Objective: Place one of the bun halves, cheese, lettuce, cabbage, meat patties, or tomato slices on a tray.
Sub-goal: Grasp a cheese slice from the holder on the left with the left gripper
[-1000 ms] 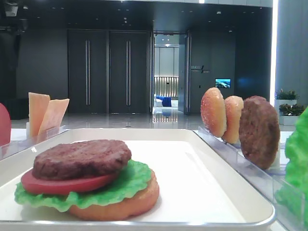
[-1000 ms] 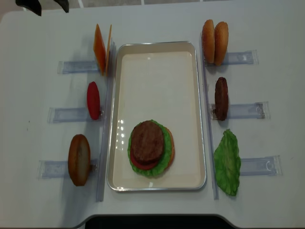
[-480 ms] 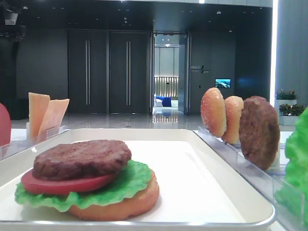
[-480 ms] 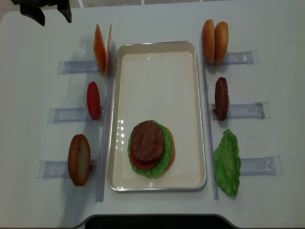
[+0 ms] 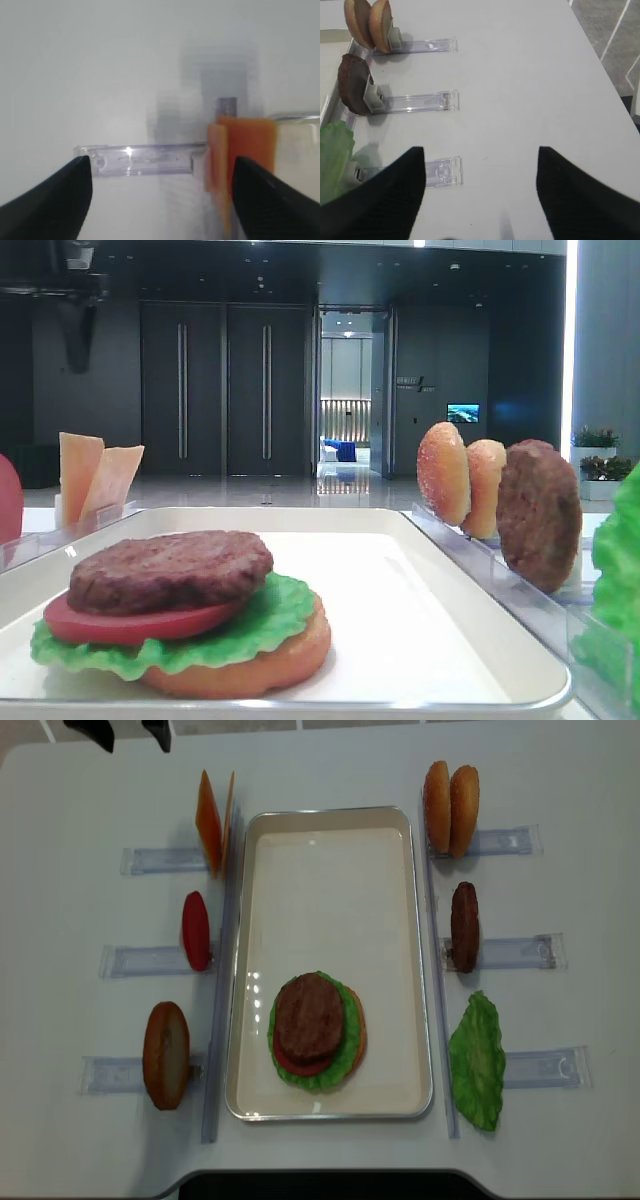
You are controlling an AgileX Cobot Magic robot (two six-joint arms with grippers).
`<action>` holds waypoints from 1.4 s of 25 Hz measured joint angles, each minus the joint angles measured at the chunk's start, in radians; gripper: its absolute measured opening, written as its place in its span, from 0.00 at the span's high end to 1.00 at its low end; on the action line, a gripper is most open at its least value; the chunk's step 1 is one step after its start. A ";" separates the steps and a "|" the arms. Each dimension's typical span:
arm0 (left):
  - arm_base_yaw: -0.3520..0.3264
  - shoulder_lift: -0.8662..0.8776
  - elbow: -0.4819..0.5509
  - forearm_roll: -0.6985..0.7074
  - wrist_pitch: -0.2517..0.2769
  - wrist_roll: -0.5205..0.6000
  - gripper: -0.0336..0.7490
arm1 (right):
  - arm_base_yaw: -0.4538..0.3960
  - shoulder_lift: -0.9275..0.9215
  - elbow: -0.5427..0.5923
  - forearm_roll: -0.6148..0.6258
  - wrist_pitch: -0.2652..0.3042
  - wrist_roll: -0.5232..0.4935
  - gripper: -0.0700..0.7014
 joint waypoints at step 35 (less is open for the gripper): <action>-0.188 0.169 -0.090 -0.077 0.004 -0.077 0.14 | 0.000 0.000 0.000 0.000 0.000 0.000 0.32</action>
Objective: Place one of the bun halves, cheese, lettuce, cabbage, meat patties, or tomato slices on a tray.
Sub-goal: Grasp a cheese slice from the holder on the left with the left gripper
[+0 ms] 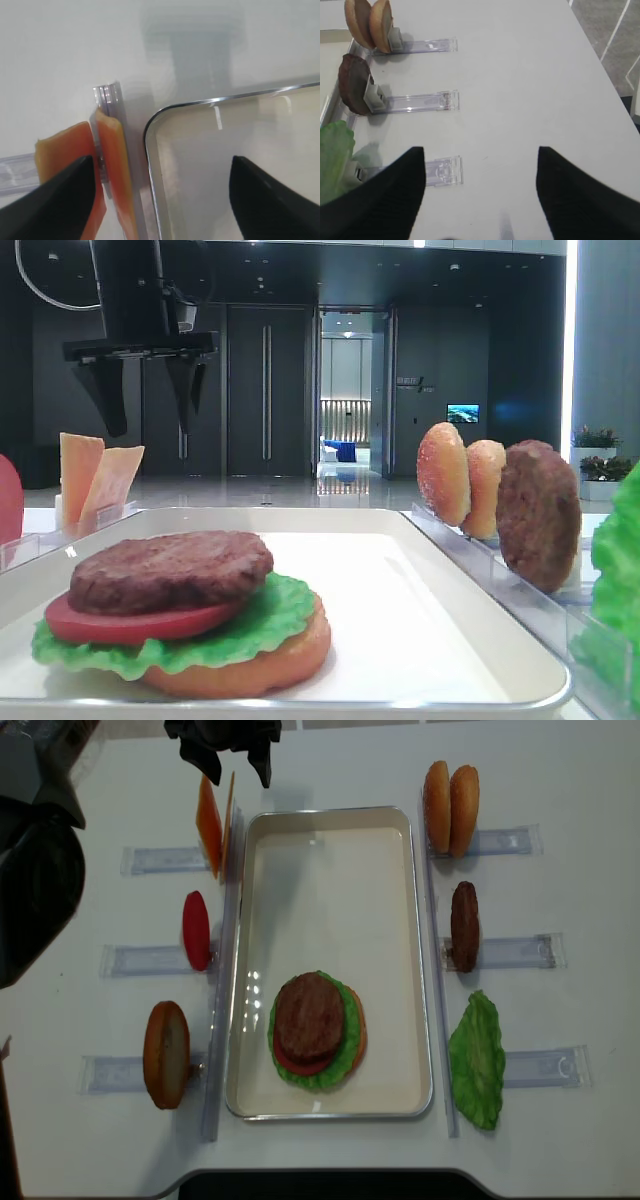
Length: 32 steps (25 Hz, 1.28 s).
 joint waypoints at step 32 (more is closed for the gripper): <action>0.000 0.036 0.000 -0.011 0.000 0.000 0.14 | 0.000 0.000 0.000 0.000 0.000 0.000 0.32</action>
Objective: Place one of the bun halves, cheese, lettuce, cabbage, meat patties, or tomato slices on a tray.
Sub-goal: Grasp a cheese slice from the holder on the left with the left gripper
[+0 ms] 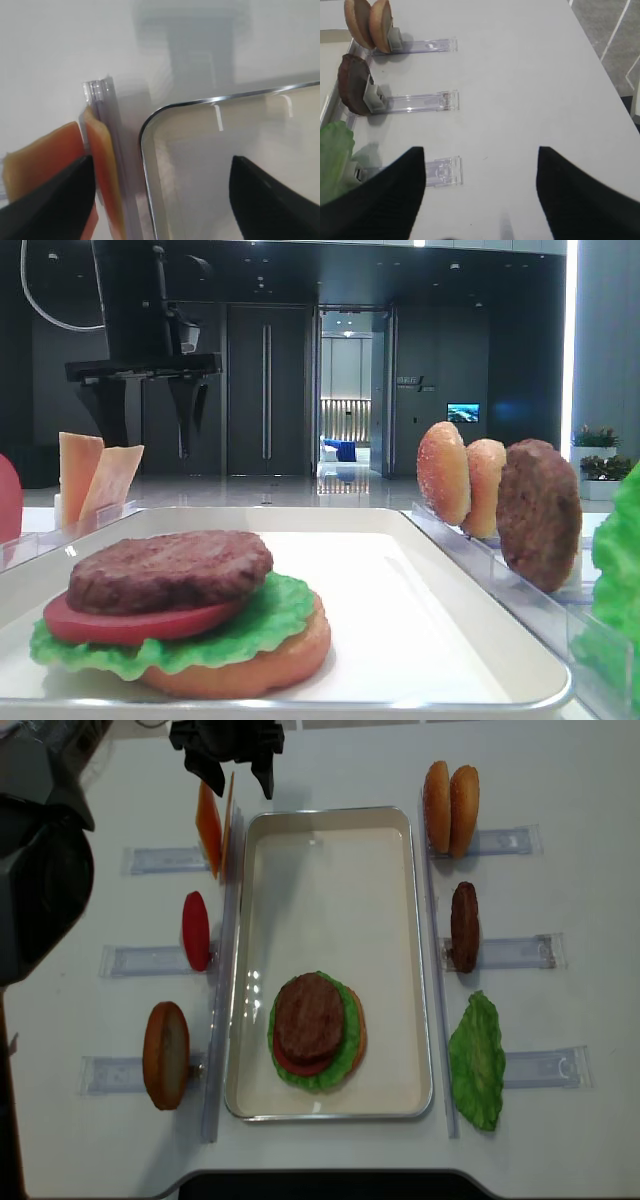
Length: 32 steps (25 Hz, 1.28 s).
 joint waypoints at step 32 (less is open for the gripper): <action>0.017 0.022 0.008 -0.035 -0.001 0.049 0.25 | 0.000 0.000 0.000 0.000 0.000 0.000 0.32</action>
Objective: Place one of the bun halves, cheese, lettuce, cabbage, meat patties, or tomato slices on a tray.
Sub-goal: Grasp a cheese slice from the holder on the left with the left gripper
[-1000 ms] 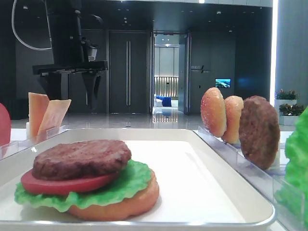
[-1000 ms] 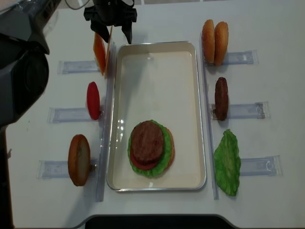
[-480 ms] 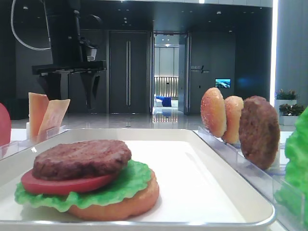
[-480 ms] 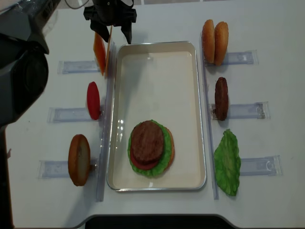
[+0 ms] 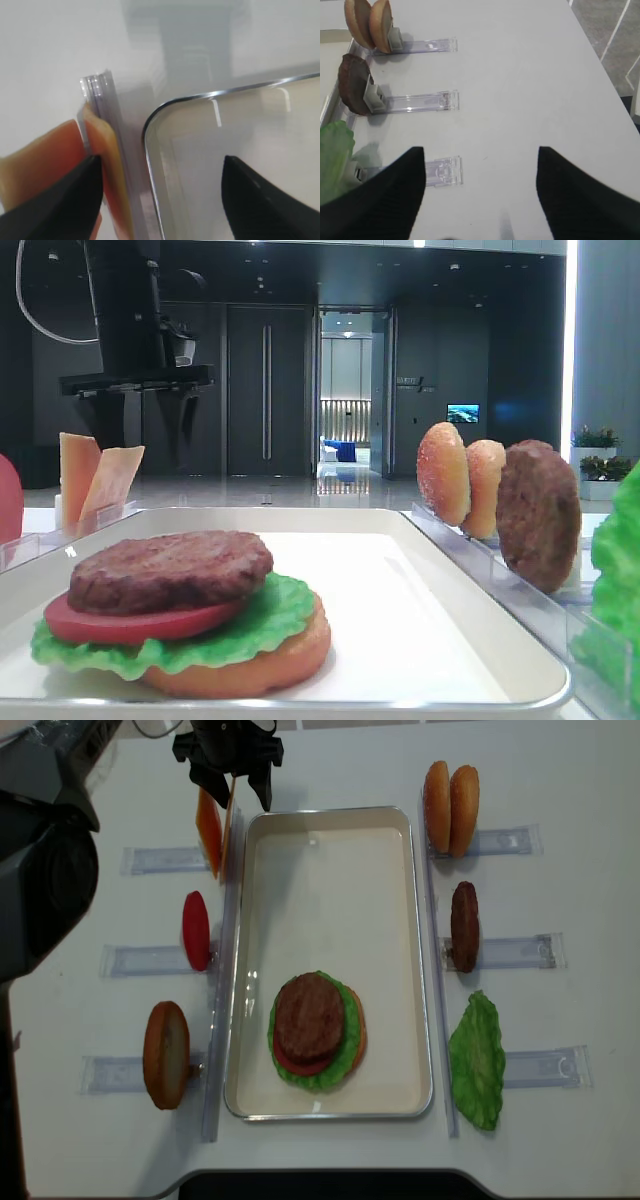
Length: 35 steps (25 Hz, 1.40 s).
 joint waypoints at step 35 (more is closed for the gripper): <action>0.022 -0.046 0.083 0.036 -0.001 0.056 0.93 | 0.000 0.000 0.000 0.000 0.000 0.000 0.32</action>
